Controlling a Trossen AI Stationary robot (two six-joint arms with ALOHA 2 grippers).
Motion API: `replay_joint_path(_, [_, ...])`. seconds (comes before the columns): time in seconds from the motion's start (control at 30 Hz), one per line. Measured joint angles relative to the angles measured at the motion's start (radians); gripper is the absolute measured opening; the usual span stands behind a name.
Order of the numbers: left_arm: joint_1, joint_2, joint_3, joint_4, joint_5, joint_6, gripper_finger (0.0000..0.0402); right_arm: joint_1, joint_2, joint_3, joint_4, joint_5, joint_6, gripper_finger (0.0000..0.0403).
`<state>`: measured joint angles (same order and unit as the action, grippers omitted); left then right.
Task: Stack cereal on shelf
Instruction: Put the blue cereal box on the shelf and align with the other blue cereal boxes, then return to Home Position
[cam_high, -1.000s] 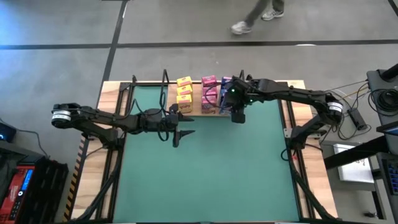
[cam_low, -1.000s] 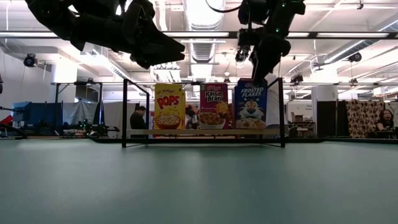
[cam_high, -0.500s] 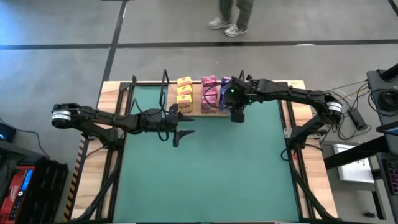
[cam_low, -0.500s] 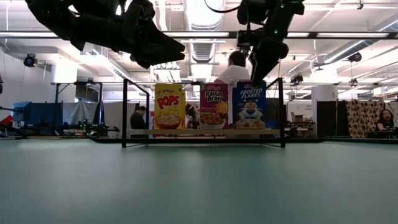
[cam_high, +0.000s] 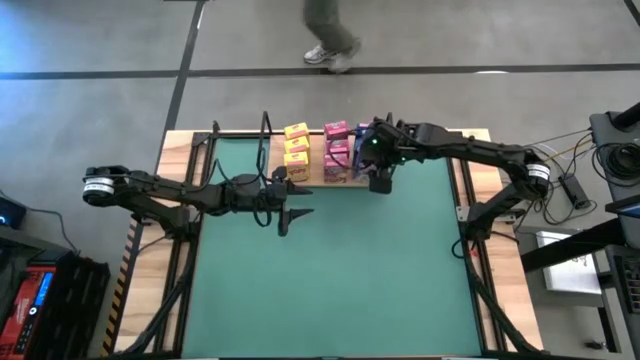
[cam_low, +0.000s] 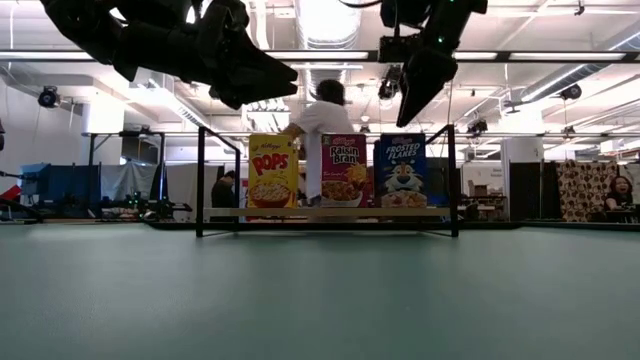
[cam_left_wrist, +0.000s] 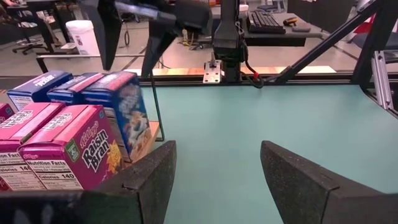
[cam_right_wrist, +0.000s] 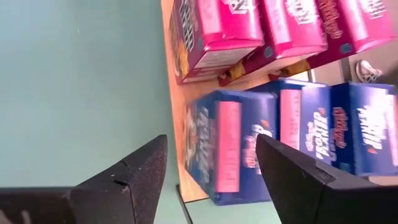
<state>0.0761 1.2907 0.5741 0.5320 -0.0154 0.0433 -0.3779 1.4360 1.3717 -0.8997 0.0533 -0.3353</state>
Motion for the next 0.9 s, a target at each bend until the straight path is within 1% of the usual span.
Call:
replay_joint_path(0.17, [0.000, 0.000, 0.010, -0.001, -0.004, 0.000, 0.0217, 0.000, -0.001, 0.055, -0.072, -0.001, 0.034, 0.0235])
replay_joint_path(0.27, [0.003, 0.000, 0.032, -0.042, -0.004, 0.010, 0.0217, 0.000, -0.003, 0.067, -0.102, -0.024, 0.066, 0.0235])
replay_joint_path(0.37, [0.005, 0.000, 0.072, -0.149, -0.004, 0.024, 0.0217, 0.000, -0.010, 0.064, -0.121, -0.060, 0.105, 0.0235])
replay_joint_path(0.53, [0.005, -0.017, 0.172, -0.377, -0.011, 0.043, 0.0217, 0.000, -0.053, 0.045, -0.170, -0.063, 0.103, 0.0235])
replay_joint_path(0.57, [0.004, -0.025, 0.190, -0.420, -0.035, 0.046, 0.0217, 0.000, -0.071, 0.034, -0.169, -0.063, 0.104, 0.0235])
replay_joint_path(0.63, [0.003, -0.050, 0.210, -0.495, -0.126, 0.045, 0.0217, -0.001, -0.118, 0.004, -0.156, -0.074, 0.111, 0.0235])
replay_joint_path(0.7, [0.005, -0.089, 0.214, -0.556, -0.218, 0.034, 0.0217, 0.000, -0.175, -0.045, -0.114, -0.086, 0.132, 0.0235])
replay_joint_path(0.73, [0.005, -0.114, 0.211, -0.575, -0.248, 0.026, 0.0217, 0.000, -0.208, -0.079, -0.081, -0.090, 0.142, 0.0235])
replay_joint_path(0.9, [0.003, -0.289, 0.134, -0.606, -0.262, -0.026, 0.0217, 0.000, -0.359, -0.260, 0.080, -0.114, 0.214, 0.0235])
